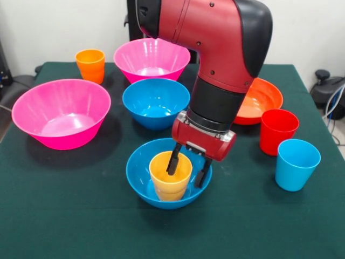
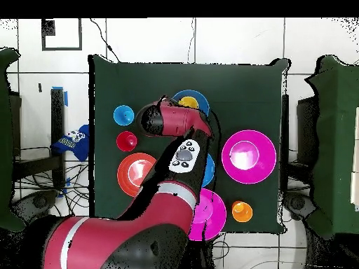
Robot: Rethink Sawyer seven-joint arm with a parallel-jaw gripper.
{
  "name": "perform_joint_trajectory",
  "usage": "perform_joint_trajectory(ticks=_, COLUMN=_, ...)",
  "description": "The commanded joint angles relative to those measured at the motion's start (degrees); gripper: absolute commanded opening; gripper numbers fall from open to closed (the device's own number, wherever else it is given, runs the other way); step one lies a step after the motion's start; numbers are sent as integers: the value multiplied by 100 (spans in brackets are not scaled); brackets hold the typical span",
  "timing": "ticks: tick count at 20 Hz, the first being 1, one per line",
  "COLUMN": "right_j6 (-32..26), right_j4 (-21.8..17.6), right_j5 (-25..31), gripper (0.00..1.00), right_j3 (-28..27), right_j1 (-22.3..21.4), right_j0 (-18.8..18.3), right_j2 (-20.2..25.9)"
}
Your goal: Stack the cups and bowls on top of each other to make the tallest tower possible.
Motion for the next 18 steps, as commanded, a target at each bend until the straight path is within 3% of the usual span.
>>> perform_joint_trajectory(ticks=1, right_j6=280, right_j4=51, right_j5=1099, gripper=100, right_j3=-83, right_j1=92, right_j0=-33, right_j2=686)
perform_joint_trajectory(ticks=6, right_j6=517, right_j4=77, right_j5=1051, gripper=100, right_j3=-156, right_j1=108, right_j0=110, right_j2=477)
perform_joint_trajectory(ticks=18, right_j6=847, right_j4=101, right_j5=1688, gripper=100, right_j3=131, right_j1=-709, right_j0=655, right_j2=-25)
